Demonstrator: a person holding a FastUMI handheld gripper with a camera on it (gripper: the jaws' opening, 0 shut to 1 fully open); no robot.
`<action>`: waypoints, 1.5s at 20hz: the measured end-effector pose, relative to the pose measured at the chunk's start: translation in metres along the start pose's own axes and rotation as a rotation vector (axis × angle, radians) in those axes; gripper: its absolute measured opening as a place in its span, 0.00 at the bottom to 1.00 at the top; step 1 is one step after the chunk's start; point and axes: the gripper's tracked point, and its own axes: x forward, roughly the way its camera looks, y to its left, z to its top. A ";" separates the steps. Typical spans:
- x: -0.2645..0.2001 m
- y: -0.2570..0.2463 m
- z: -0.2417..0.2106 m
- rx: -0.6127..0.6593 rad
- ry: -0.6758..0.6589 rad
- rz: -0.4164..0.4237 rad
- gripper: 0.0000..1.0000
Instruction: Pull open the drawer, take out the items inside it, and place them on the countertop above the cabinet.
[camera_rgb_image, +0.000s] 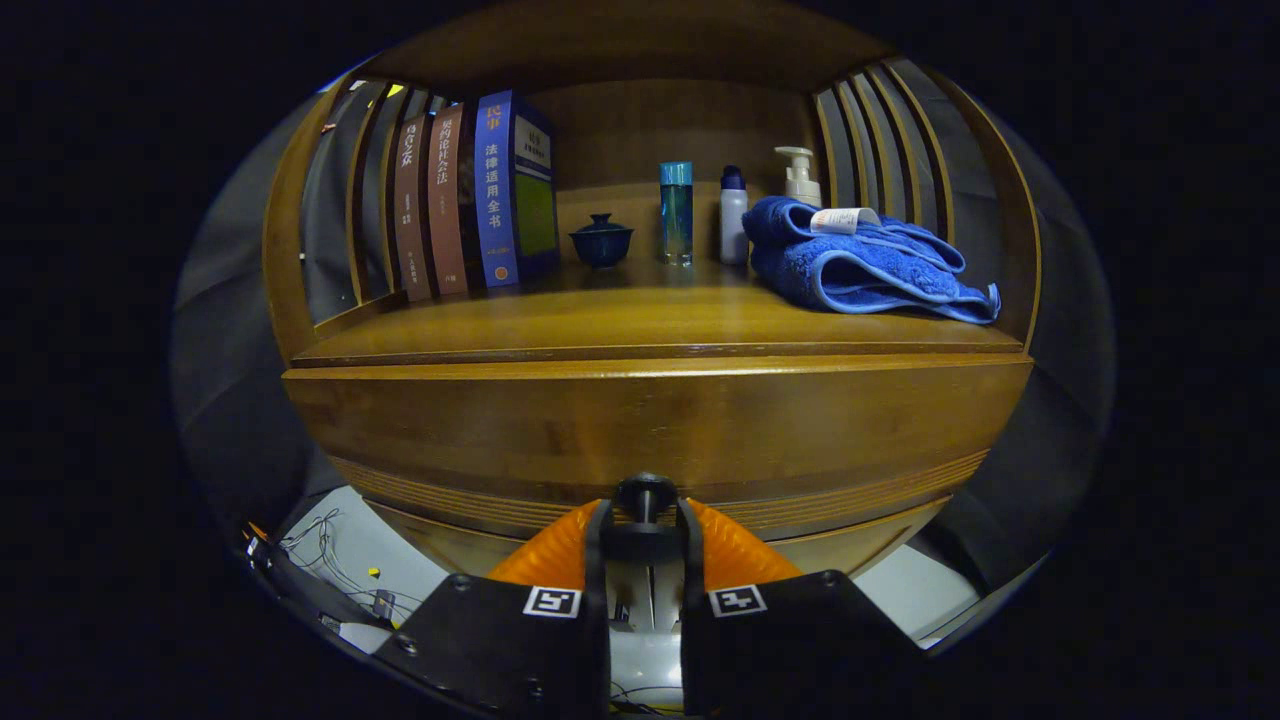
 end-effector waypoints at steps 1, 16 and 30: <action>0.000 0.000 0.000 0.001 0.015 -0.001 0.32; -0.107 0.005 -0.051 -0.006 0.155 -0.001 0.32; -0.155 0.009 -0.086 -0.008 0.216 -0.007 0.32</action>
